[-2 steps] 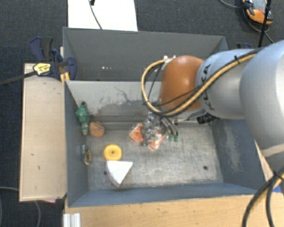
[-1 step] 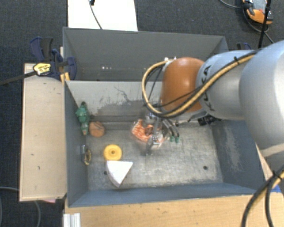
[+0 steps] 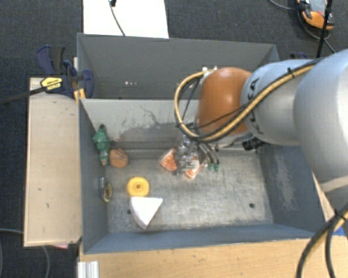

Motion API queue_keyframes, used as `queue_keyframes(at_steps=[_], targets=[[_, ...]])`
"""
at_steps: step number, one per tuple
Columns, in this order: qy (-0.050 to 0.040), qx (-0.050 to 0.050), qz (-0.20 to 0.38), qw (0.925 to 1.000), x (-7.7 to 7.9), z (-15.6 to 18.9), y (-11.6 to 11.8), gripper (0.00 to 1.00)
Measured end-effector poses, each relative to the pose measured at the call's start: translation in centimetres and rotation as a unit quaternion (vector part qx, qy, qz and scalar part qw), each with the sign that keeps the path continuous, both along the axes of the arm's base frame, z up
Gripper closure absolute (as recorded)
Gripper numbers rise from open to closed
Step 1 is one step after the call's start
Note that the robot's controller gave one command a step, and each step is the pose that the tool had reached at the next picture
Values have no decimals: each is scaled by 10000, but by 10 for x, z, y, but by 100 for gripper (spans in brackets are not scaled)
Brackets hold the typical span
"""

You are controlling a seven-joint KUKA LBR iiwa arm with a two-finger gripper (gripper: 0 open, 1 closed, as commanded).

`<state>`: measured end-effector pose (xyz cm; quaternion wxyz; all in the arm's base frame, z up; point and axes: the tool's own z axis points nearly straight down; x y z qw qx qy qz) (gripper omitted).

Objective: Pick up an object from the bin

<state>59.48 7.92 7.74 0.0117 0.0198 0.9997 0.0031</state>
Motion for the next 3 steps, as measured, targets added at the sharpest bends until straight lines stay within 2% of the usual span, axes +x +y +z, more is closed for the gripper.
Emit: queue_keyframes(at_steps=[1, 2, 3], targets=[[0, 0, -2, 10000, 0, 0, 0, 100], [127, -31, 276, 9995, -13, 52, 3, 100], [30, -36, 937, 9956, -4, 62, -20, 100]])
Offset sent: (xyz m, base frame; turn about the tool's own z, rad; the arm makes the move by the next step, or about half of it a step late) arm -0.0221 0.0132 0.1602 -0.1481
